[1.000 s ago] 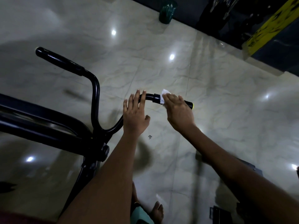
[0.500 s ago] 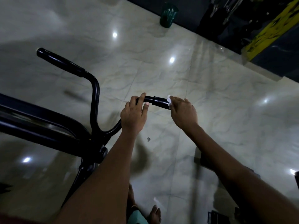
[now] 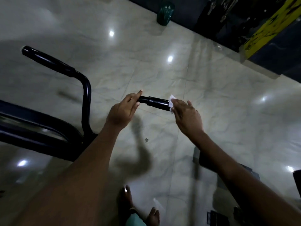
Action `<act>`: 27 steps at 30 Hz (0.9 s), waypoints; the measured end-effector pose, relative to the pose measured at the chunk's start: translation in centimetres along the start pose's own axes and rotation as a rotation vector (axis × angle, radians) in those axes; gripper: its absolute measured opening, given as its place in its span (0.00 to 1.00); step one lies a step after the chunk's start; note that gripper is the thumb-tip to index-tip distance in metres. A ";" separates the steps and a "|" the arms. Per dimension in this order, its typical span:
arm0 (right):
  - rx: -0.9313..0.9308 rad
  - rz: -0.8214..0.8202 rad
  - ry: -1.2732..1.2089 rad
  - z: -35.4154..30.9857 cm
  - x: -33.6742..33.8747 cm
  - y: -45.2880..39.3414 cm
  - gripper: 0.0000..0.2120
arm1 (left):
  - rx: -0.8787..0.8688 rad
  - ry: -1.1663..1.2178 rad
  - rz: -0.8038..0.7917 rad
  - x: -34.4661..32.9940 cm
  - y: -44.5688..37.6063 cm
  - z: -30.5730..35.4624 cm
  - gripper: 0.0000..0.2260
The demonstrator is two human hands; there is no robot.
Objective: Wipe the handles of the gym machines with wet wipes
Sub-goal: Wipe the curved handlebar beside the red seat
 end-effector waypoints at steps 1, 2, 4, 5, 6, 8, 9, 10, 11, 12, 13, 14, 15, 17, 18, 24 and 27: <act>-0.039 -0.006 0.005 0.4 0.0 -0.2 0.19 | 0.003 -0.001 -0.006 -0.1 0.0 0.0 0.22; -0.059 -0.001 -0.007 0.4 0.1 -0.4 0.19 | 0.010 -0.002 -0.017 -0.2 0.0 0.1 0.23; -0.032 0.031 -0.073 -0.3 -0.2 -0.5 0.19 | 0.021 -0.013 -0.046 -0.4 0.2 0.2 0.23; 0.006 0.058 -0.095 -0.7 -0.3 -0.2 0.18 | 0.025 -0.021 -0.053 -0.5 0.2 0.2 0.23; 0.042 0.080 -0.100 -0.8 -0.4 0.1 0.18 | 0.035 -0.028 -0.055 -0.5 0.2 0.1 0.22; 0.072 0.106 -0.096 -0.6 -0.5 0.3 0.17 | 0.074 -0.027 -0.061 -0.4 0.2 -0.1 0.21; 0.051 0.095 -0.091 -0.4 -0.4 0.1 0.17 | 0.092 -0.021 -0.067 -0.3 0.3 0.0 0.21; 0.018 0.071 -0.088 -0.3 -0.4 -0.1 0.18 | 0.106 -0.015 -0.069 -0.3 0.3 0.0 0.21; -0.007 0.059 -0.090 -0.3 -0.4 -0.4 0.18 | 0.119 -0.008 -0.071 -0.2 0.2 0.0 0.21; -0.022 0.057 -0.105 -0.4 -0.4 -0.6 0.18 | 0.131 0.003 -0.070 -0.2 0.1 0.0 0.22; -0.020 0.058 -0.119 -0.5 -0.3 -0.7 0.18 | 0.142 0.013 -0.063 -0.1 0.0 -0.1 0.23; 0.006 0.053 -0.123 -0.7 -0.4 -0.6 0.18 | 0.147 0.012 -0.047 0.0 -0.1 -0.3 0.23; 0.045 0.039 -0.111 -0.8 -0.6 -0.3 0.18 | 0.145 -0.009 -0.022 0.2 -0.1 -0.4 0.23; 0.103 -0.003 -0.058 -0.6 -0.9 -0.1 0.19 | 0.123 -0.085 0.024 0.7 -0.3 -0.6 0.23; 0.103 -0.017 -0.036 -0.5 -1.0 -0.3 0.19 | 0.114 -0.115 0.033 0.9 -0.3 -0.7 0.23; 0.138 -0.062 -0.045 -3.0 -0.9 -1.3 0.19 | 0.075 -0.140 0.001 0.1 0.9 -0.2 0.22; 0.124 -0.012 -0.046 -2.0 -0.9 -0.7 0.19 | 0.051 -0.136 -0.036 -0.2 1.1 0.1 0.20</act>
Point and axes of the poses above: each hand's wrist, its own y-axis away from the middle knuckle, its own x-axis out of the back of the hand, z = x × y, the point moved 7 cm from there along -y, towards the middle knuckle, and after that the axes turned 2 degrees about x, right-handed, at the moved point
